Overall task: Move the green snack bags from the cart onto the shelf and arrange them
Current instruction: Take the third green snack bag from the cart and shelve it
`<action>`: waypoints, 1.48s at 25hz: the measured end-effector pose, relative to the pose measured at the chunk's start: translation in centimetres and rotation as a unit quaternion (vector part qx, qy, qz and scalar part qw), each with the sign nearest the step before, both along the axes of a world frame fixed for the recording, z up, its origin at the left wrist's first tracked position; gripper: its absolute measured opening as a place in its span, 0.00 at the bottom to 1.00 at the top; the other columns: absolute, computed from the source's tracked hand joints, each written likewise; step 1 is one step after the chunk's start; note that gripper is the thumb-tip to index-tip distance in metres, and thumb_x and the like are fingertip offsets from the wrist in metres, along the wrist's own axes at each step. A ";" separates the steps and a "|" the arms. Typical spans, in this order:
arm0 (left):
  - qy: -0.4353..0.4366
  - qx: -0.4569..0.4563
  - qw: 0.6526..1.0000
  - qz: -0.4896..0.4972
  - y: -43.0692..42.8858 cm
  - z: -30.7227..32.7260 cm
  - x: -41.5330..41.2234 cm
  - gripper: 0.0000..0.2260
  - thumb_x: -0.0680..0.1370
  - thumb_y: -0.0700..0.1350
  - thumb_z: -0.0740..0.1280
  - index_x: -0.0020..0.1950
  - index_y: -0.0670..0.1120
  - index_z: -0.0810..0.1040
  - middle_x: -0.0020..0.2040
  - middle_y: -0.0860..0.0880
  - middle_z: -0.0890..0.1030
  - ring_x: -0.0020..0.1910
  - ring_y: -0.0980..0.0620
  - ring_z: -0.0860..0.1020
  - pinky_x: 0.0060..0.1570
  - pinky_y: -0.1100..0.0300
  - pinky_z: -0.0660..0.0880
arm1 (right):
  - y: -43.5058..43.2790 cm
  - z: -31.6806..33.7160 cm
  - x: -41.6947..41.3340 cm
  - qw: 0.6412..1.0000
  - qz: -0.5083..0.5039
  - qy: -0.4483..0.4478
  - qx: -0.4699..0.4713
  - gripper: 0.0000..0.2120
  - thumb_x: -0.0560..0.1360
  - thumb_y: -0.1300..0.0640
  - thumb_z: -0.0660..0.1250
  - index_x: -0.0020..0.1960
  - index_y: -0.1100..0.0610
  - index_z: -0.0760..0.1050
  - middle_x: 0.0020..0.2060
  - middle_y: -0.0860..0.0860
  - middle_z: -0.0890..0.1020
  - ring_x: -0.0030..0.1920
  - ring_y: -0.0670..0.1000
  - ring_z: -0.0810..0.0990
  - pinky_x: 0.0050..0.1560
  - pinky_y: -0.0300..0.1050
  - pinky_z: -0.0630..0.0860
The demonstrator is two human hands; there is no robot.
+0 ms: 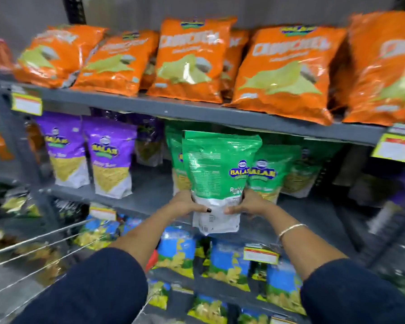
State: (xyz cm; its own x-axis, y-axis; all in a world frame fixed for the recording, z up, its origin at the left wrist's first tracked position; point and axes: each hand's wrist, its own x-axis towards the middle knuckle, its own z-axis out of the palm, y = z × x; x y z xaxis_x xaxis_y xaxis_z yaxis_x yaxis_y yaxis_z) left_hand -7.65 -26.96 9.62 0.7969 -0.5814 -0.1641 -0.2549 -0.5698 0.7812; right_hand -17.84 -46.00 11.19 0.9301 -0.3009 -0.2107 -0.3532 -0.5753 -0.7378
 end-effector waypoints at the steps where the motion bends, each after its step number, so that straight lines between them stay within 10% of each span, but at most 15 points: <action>1: -0.002 0.008 1.000 -0.018 -2.0 0.4 -1.0 0.21 0.58 0.58 0.78 0.30 0.44 0.74 0.31 0.47 0.79 0.32 0.50 0.77 0.32 0.63 0.76 | -1.4 0.3 -1.6 1.000 -0.028 0.009 0.005 0.28 0.59 0.48 0.78 0.49 0.58 0.68 0.41 0.50 0.74 0.41 0.49 0.75 0.41 0.47 0.76; 9: 0.001 0.001 0.988 -0.155 -16.2 -0.7 -5.6 0.21 0.64 0.51 0.77 0.30 0.50 0.63 0.29 0.52 0.67 0.29 0.56 0.67 0.26 0.64 0.62 | -10.6 -0.2 -11.0 0.982 -0.178 -0.012 0.058 0.24 0.63 0.60 0.77 0.53 0.50 0.71 0.41 0.42 0.78 0.41 0.44 0.77 0.42 0.48 0.79; 14: 0.012 0.015 0.979 -0.205 -22.5 -1.2 -7.6 0.15 0.66 0.49 0.76 0.41 0.40 0.78 0.41 0.46 0.78 0.39 0.51 0.74 0.31 0.64 0.72 | -15.2 -2.1 -13.6 0.961 -0.250 -0.028 0.115 0.20 0.64 0.67 0.75 0.51 0.56 0.72 0.45 0.53 0.79 0.37 0.43 0.76 0.28 0.38 0.76; 19: 0.008 0.021 0.983 -0.182 -28.1 -2.7 -7.5 0.17 0.63 0.53 0.77 0.36 0.45 0.72 0.41 0.42 0.77 0.44 0.46 0.77 0.46 0.52 0.77 | -20.9 -4.2 -12.9 0.940 -0.262 -0.096 0.198 0.19 0.62 0.75 0.72 0.47 0.59 0.77 0.54 0.62 0.80 0.47 0.56 0.80 0.48 0.49 0.80; 25: 0.016 -0.034 0.986 -0.161 -30.3 -3.8 -7.5 0.21 0.63 0.50 0.77 0.29 0.50 0.63 0.29 0.51 0.68 0.32 0.52 0.69 0.36 0.56 0.65 | -22.9 -4.9 -12.2 0.926 -0.287 -0.091 0.227 0.26 0.66 0.76 0.69 0.61 0.65 0.69 0.53 0.57 0.78 0.38 0.43 0.75 0.25 0.25 0.73; 33: 0.144 -0.056 0.969 -0.191 -30.7 -3.0 -6.4 0.07 0.75 0.34 0.62 0.45 0.47 0.71 0.38 0.50 0.74 0.39 0.54 0.74 0.36 0.65 0.71 | -23.8 -4.9 -12.0 0.905 -0.362 -0.104 0.198 0.29 0.69 0.72 0.69 0.66 0.64 0.61 0.57 0.55 0.71 0.46 0.51 0.74 0.33 0.37 0.77; 37: 0.148 -0.086 0.968 -0.185 -30.6 -3.2 -6.8 0.13 0.76 0.36 0.62 0.60 0.46 0.69 0.39 0.47 0.76 0.35 0.52 0.76 0.36 0.63 0.71 | -24.1 -5.3 -11.4 0.880 -0.418 -0.108 0.196 0.19 0.68 0.76 0.64 0.53 0.60 0.65 0.53 0.63 0.73 0.45 0.55 0.74 0.41 0.51 0.77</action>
State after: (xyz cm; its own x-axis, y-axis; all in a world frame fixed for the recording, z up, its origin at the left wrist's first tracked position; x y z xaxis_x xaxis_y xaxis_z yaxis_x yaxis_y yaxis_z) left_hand -14.42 -57.59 6.41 0.4620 -0.8570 -0.2282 -0.1666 -0.3367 0.9268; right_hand -29.26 -70.12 5.94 0.4495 -0.8427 -0.2963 -0.3591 0.1333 -0.9237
